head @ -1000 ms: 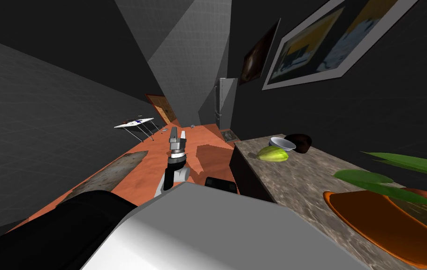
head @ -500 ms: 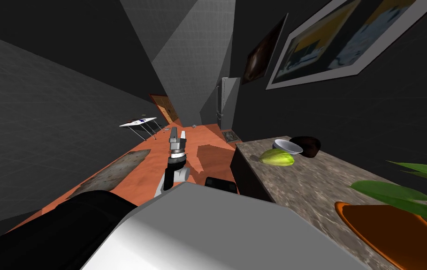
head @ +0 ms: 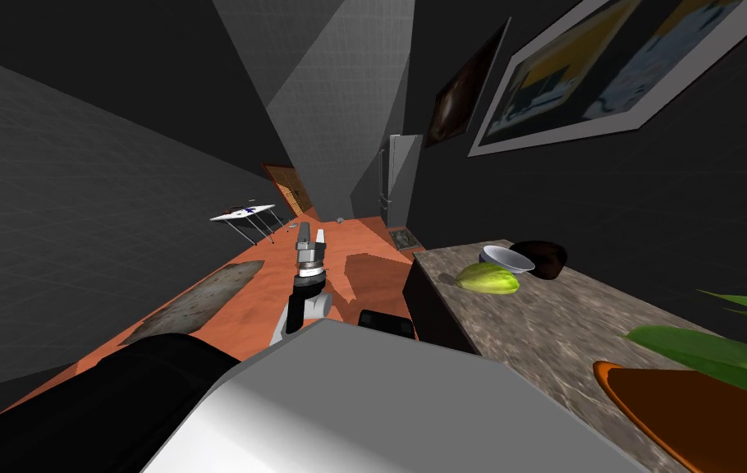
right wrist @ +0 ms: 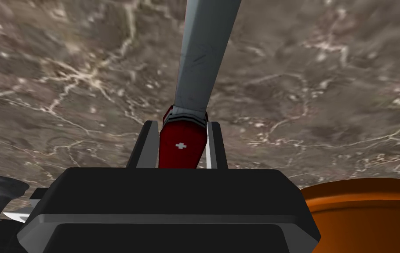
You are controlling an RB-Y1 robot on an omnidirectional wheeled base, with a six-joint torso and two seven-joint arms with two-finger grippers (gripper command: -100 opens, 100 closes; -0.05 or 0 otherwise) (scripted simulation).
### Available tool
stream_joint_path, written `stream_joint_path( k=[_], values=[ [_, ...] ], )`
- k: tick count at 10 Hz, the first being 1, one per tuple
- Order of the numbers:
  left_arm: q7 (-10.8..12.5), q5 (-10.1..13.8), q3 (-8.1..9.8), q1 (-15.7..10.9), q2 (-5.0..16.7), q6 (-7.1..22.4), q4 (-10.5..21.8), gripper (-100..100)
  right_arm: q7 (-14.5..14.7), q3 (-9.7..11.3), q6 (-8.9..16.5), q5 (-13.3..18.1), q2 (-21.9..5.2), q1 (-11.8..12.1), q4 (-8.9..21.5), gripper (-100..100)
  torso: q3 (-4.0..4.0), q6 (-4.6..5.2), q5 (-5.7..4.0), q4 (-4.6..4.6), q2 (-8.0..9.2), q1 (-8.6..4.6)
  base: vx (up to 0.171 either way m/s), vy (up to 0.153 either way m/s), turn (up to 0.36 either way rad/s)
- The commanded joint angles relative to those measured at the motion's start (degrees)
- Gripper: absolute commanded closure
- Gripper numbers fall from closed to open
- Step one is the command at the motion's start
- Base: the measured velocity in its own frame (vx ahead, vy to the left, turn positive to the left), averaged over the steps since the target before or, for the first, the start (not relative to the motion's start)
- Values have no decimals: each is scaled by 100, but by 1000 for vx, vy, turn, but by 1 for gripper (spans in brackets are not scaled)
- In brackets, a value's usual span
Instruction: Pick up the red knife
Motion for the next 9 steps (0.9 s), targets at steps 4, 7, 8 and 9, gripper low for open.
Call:
stream_joint_path(
  k=[4, 7, 8, 9],
  values=[
    [0, 0, 0, 0, 0, 0, 0, 0, 1, 0, -1, 1, -1, 0, -1, 0, 0, 1, -1, 0, 1, -5, 0, 0, 0],
    [0, 0, 0, 0, 0, 0, 0, 0, 114, -536, 174, -382, -461, 428, -337, 100, 9, 3, 4, 3, 17, 3, -48, 8, -84],
    [0, 0, 0, 0, 0, 0, 0, 0, 165, -740, 255, -525, -621, 575, -462, 100, 9, 2, 4, 3, 17, 2, -54, 2, -98],
    [0, 0, 0, 0, 0, 0, 0, 0, 216, -943, 335, -667, -782, 722, -587, 100, 10, 3, 2, 3, 18, 1, -60, 7, -108]
  ],
)
